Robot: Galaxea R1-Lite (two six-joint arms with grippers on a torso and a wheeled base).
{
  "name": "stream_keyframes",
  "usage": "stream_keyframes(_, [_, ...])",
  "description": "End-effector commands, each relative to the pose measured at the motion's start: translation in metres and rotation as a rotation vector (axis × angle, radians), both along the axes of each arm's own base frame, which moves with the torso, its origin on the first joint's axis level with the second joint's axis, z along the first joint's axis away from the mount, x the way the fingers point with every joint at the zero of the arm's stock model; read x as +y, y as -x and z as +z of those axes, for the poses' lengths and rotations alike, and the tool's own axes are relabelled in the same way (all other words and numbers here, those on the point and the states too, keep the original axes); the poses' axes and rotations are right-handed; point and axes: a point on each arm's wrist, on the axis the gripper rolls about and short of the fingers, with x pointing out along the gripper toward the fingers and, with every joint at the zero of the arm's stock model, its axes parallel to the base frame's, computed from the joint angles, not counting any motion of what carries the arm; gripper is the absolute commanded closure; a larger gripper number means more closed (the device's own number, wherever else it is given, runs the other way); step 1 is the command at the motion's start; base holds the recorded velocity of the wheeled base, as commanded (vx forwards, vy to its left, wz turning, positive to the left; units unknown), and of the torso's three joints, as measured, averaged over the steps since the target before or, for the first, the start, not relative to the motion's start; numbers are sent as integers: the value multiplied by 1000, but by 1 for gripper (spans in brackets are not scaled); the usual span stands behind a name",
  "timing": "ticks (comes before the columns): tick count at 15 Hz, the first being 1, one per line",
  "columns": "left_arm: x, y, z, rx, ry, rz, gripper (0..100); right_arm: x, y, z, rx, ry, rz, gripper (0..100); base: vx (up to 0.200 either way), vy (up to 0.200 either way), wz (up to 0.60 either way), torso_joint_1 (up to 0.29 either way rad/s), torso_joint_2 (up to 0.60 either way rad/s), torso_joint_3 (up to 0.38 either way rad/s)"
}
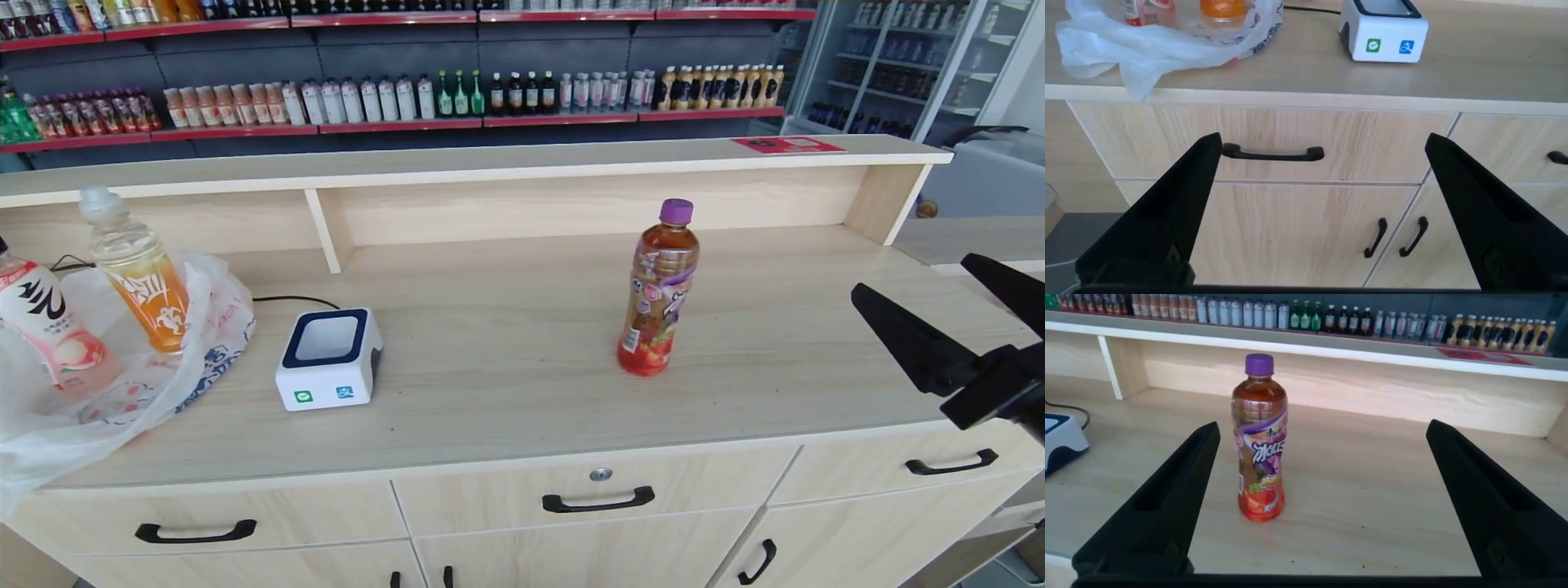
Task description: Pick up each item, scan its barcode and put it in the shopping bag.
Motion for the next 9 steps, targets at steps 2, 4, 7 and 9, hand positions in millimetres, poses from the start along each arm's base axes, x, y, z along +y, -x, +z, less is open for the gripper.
stream_keyframes(2, [0, 0, 0, 1, 3, 0, 0, 0, 0, -6, 29, -7, 4, 0, 200, 0, 0, 0, -5, 2])
stream_keyframes(4, [0, 0, 0, 1, 3, 0, 0, 0, -1, -8, 41, -10, 9, 0, 0, 0, 0, 0, 0, 0])
stream_keyframes(7, [0, 0, 0, -1, 3, 0, 0, 3, -6, -8, 48, -14, 19, 0, 0, 0, 0, 0, 0, 0])
stream_keyframes(9, [0, 0, 0, 1, 3, 0, 0, 4, -8, -13, 81, -43, 31, 0, 0, 0, 300, -4, 6, -1])
